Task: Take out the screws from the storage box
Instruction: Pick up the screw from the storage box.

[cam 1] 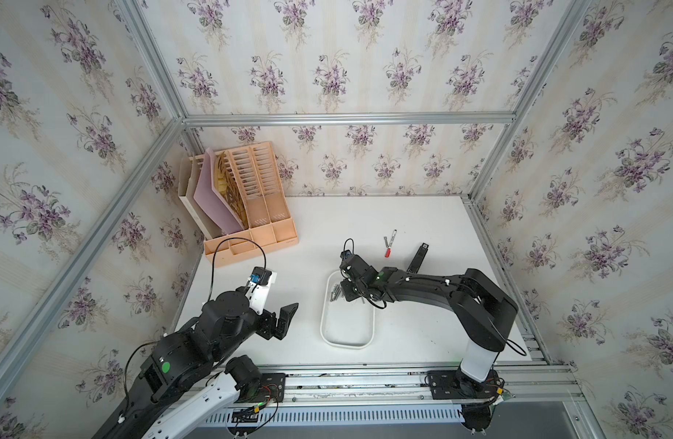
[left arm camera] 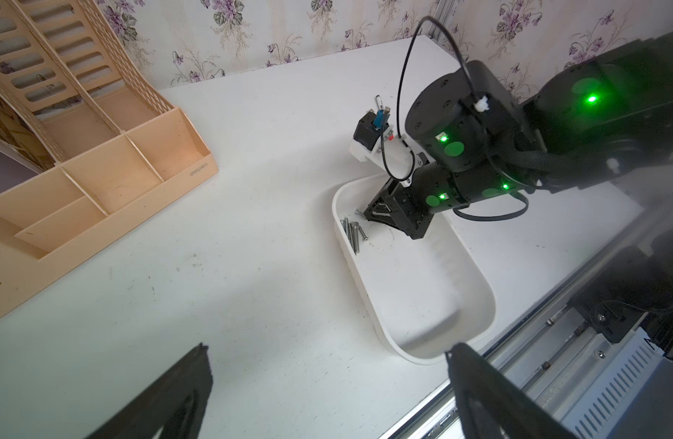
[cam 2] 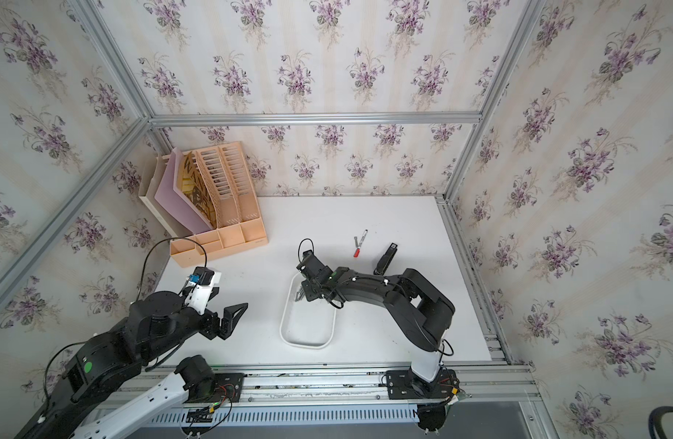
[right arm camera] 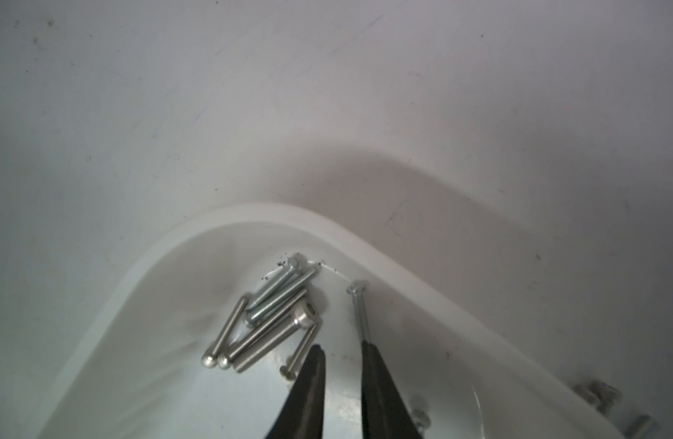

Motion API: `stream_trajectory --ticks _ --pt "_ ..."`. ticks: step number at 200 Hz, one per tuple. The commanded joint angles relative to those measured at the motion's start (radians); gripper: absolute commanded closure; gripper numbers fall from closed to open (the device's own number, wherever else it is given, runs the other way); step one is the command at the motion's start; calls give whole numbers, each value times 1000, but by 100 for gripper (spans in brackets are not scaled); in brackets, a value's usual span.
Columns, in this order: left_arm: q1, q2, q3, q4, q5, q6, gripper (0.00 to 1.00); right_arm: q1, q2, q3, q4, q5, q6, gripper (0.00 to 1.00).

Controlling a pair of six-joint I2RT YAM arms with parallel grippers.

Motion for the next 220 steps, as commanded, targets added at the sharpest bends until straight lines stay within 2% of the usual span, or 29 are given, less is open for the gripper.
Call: stream_trajectory --ticks 1,52,61,84,110,149,201,220 --pt "-2 -8 5 10 6 5 1 -1 56 42 -51 72 -6 77" --pt "-9 -18 3 10 5 8 1 -2 109 75 -81 103 5 78" --pt "-10 -19 4 9 2 6 1 -1 110 75 -82 102 5 82" --pt "-10 -22 4 8 1 6 1 -1 101 70 -79 99 7 100" --pt "-10 -22 3 10 0 8 1 -2 69 53 -63 86 7 100" --pt "-10 -22 2 14 4 12 1 -1 -66 7 -33 99 14 100" --pt "-10 -25 -2 22 17 22 1 -13 -329 -152 28 252 72 100" --pt "-10 -29 -4 25 19 25 1 -57 -389 -207 18 300 115 100"
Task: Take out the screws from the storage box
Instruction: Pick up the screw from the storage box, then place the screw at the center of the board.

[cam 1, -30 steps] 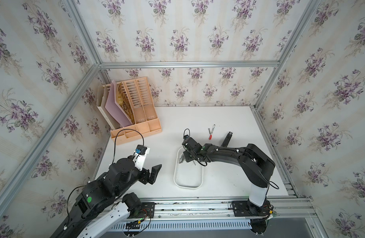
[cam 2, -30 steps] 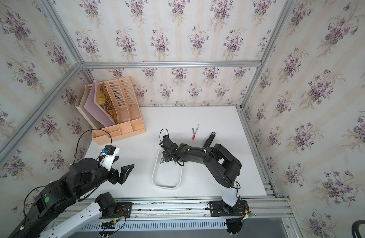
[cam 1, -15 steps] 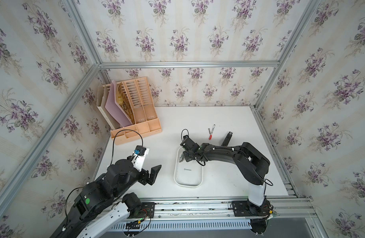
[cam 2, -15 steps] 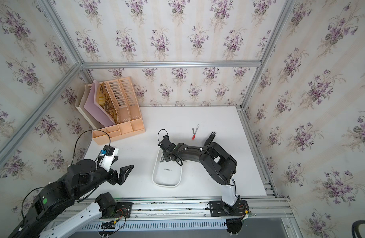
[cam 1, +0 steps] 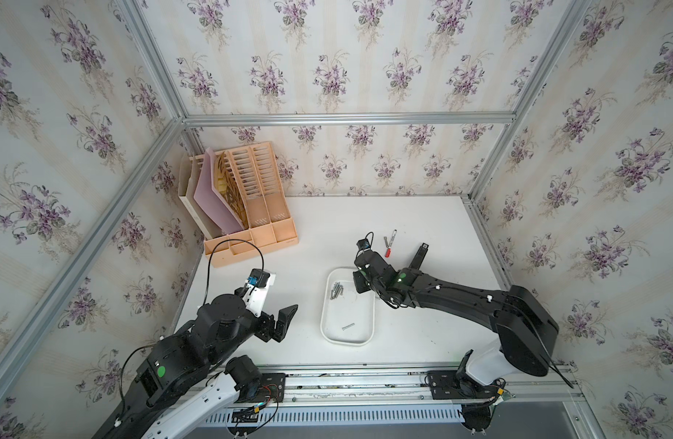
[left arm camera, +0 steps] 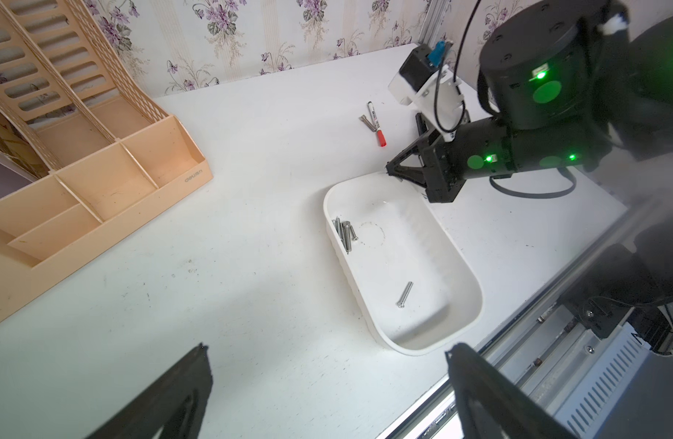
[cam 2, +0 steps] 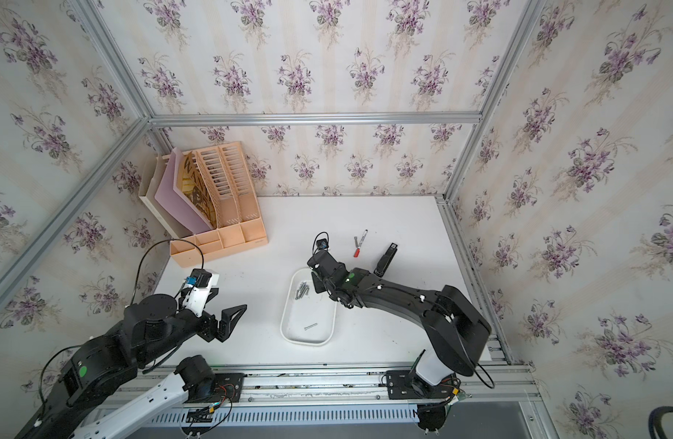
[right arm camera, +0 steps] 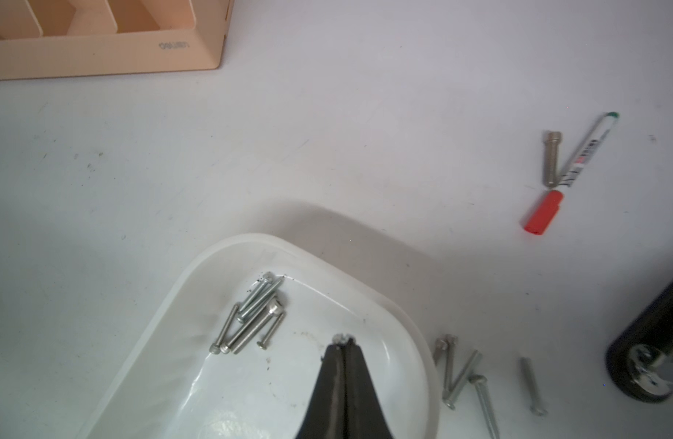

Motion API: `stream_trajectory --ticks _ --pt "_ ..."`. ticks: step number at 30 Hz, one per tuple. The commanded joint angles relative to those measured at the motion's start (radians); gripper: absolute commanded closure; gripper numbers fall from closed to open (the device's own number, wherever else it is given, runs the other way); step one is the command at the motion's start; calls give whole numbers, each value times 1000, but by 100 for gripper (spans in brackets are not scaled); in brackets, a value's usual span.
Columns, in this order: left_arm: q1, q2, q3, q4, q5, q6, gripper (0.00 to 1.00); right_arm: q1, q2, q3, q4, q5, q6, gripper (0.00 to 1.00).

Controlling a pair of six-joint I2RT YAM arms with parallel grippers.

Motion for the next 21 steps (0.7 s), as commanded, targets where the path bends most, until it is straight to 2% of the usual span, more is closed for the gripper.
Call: stream_trajectory --ticks 1,5,9,21 --pt "-1 -4 -3 23 9 16 1 -43 -61 -55 9 108 71 100" --pt "0 -3 -4 27 10 19 1 -164 -58 -109 -5 35 120 100" --pt "2 12 -8 31 13 26 1 -250 20 -106 -29 -53 148 100" --pt "3 16 -11 36 27 31 1 -285 176 -49 -78 -98 158 100"
